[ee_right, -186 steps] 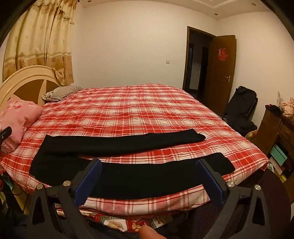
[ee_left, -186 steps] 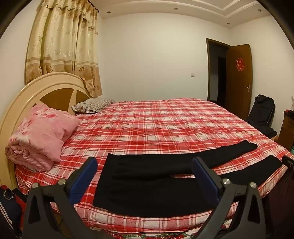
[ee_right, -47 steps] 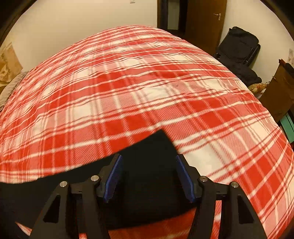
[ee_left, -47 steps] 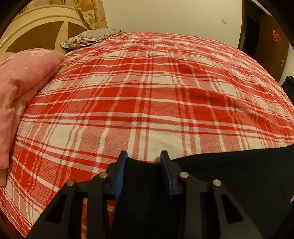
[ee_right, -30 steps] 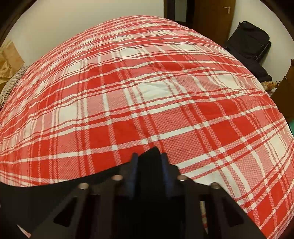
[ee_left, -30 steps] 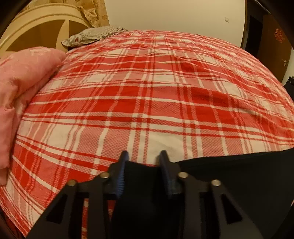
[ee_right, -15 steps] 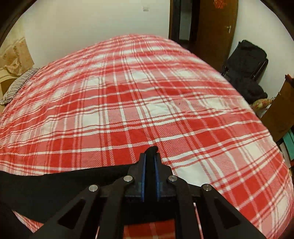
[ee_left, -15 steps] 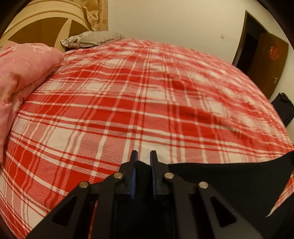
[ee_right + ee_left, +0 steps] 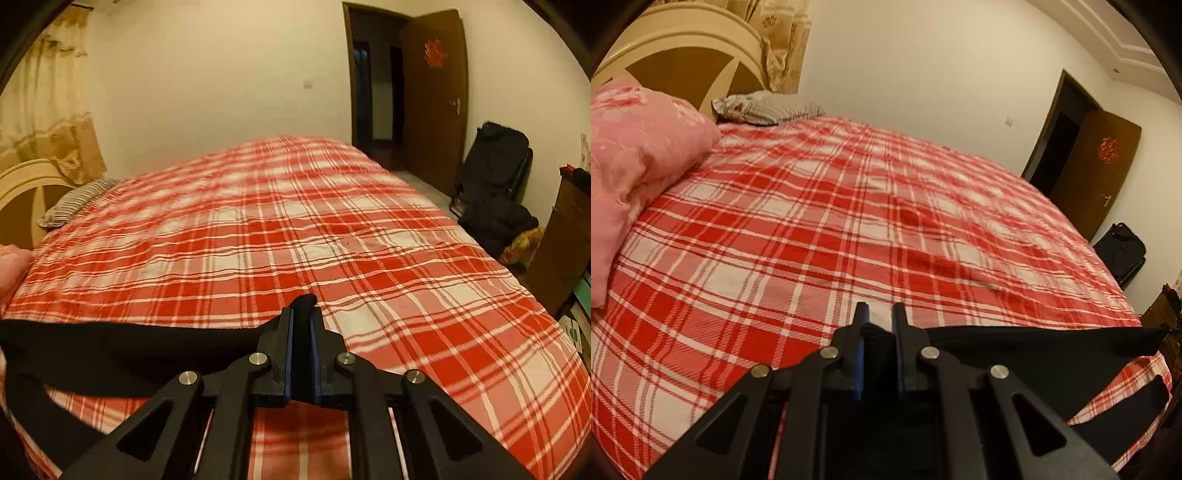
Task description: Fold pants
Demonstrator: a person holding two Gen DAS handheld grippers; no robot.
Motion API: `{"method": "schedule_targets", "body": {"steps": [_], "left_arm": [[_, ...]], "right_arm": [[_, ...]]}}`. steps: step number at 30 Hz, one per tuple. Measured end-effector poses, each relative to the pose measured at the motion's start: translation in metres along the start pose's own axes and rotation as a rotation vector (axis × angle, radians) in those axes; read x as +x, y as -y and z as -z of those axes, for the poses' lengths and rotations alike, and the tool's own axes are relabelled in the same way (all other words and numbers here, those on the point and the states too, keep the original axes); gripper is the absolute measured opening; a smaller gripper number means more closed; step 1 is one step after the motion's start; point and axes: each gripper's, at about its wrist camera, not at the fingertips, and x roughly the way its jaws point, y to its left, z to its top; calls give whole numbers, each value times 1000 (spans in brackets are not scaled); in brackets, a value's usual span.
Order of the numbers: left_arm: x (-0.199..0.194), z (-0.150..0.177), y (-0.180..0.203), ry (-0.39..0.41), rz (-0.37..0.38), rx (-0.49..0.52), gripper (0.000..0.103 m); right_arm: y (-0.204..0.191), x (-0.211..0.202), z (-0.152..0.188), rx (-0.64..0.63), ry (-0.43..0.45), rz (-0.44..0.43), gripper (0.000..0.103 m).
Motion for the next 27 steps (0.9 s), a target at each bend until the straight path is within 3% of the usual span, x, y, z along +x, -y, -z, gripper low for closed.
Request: {"method": "schedule_targets", "body": {"steps": [12, 19, 27], "left_arm": [[-63, 41, -20, 81, 79, -61, 13], [-66, 87, -33, 26, 97, -84, 13], [-60, 128, -46, -38, 79, -119, 14]], "right_arm": [[42, -65, 60, 55, 56, -2, 8], [56, -73, 105, 73, -13, 26, 8], [71, -75, 131, 99, -52, 65, 8]]}}
